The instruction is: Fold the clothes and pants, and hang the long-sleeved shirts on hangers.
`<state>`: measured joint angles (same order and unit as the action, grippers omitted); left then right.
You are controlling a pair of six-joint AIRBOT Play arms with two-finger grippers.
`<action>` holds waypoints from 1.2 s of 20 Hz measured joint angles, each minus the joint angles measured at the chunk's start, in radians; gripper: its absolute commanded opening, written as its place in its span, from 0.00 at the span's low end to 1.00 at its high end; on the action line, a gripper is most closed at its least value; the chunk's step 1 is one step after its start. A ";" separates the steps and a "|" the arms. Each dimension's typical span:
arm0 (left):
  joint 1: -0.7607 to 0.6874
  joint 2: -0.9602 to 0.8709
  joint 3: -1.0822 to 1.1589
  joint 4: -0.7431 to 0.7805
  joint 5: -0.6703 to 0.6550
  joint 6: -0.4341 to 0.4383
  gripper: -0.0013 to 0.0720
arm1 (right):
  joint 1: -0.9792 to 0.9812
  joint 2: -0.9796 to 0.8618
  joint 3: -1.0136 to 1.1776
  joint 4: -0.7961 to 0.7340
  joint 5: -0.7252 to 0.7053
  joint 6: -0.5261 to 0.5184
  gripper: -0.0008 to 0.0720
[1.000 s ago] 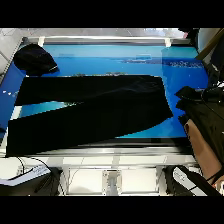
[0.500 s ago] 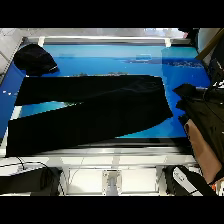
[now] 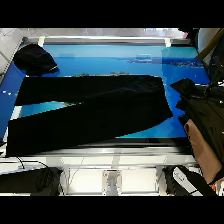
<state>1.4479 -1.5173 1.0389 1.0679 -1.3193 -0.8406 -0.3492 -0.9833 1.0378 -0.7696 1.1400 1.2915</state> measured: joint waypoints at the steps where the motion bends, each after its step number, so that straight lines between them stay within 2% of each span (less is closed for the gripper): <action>1: -0.010 -0.004 0.011 0.018 0.000 0.002 0.90 | 0.000 0.000 0.000 0.005 0.000 0.000 0.63; 7: -0.048 -0.034 0.037 0.092 -0.018 0.026 0.87 | 0.000 0.000 0.000 0.026 0.001 0.000 0.63; 16: -0.132 -0.064 0.040 0.080 -0.101 0.039 0.81 | 0.000 0.000 0.000 0.035 0.001 0.001 0.63; 17: -0.138 -0.064 0.040 0.069 -0.110 0.040 0.62 | 0.000 0.000 0.000 0.034 0.001 0.000 0.63; 18: -0.142 -0.065 0.040 0.058 -0.116 0.040 0.29 | 0.000 0.000 0.000 0.033 0.001 0.000 0.63; 19: -0.146 -0.066 0.040 0.050 -0.119 0.040 0.04 | 0.000 0.000 0.000 0.031 0.001 -0.001 0.63; 24: -0.154 -0.066 0.040 0.029 -0.136 0.039 0.03 | -0.001 0.002 0.000 -0.002 0.001 -0.003 0.63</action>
<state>1.2942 -1.5833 1.0790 1.0969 -1.4555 -0.8013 -0.3500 -0.9813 1.0378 -0.7712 1.1408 1.2881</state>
